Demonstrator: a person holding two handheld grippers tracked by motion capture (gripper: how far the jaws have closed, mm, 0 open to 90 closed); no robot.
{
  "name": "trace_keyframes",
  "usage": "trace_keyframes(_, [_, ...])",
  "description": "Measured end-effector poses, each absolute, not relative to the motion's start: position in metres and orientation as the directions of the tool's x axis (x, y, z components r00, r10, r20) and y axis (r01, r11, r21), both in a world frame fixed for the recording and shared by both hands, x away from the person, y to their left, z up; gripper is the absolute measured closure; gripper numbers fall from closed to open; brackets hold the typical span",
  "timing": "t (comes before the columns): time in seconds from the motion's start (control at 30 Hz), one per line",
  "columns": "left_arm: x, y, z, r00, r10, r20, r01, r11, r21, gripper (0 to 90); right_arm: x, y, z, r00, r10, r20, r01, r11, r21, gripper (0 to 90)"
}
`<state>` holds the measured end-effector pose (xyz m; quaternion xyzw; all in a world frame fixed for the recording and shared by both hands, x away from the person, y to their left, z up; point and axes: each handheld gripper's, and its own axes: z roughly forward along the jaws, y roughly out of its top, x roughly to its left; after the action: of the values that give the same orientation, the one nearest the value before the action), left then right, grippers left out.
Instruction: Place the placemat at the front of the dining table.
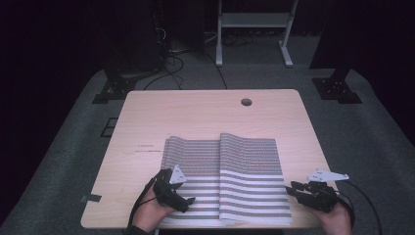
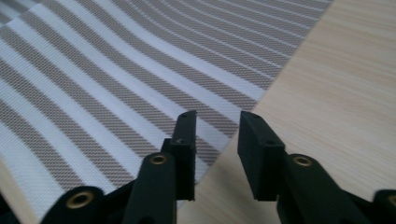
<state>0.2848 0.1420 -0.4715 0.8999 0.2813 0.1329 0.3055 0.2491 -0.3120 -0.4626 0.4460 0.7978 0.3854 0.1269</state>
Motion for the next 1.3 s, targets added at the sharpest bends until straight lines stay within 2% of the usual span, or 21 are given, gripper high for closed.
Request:
trace_keyframes(0.07, [0.285, 0.142, -0.472, 0.806, 0.588, 0.065, 0.427, -0.654, 0.624, 0.0, 0.248, -0.306, -0.465, -0.602, 0.784, 0.153, 0.612, 0.330, 0.719, 77.8])
trace_keyframes(0.17, [0.285, 0.143, -0.472, 0.805, 0.591, 0.063, 0.428, -0.650, 0.628, 0.0, 0.247, -0.298, -0.468, -0.640, 0.752, 0.155, 0.604, 0.369, 0.706, 85.5])
trace_keyframes(0.33, [0.285, 0.143, -0.472, 0.804, 0.591, 0.061, 0.429, -0.648, 0.629, 0.0, 0.247, -0.289, -0.472, -0.673, 0.730, 0.117, 0.593, 0.438, 0.675, 89.5])
trace_keyframes(0.6, [0.285, 0.143, -0.472, 0.803, 0.593, 0.057, 0.433, -0.646, 0.628, 0.0, 0.256, -0.290, -0.473, -0.676, 0.730, 0.095, 0.583, 0.452, 0.675, 89.8])
trace_keyframes(1.3, [0.285, 0.143, -0.472, 0.803, 0.593, 0.056, 0.435, -0.648, 0.625, 0.0, 0.322, -0.301, -0.471, -0.619, 0.786, 0.005, 0.583, 0.455, 0.673, 89.3])
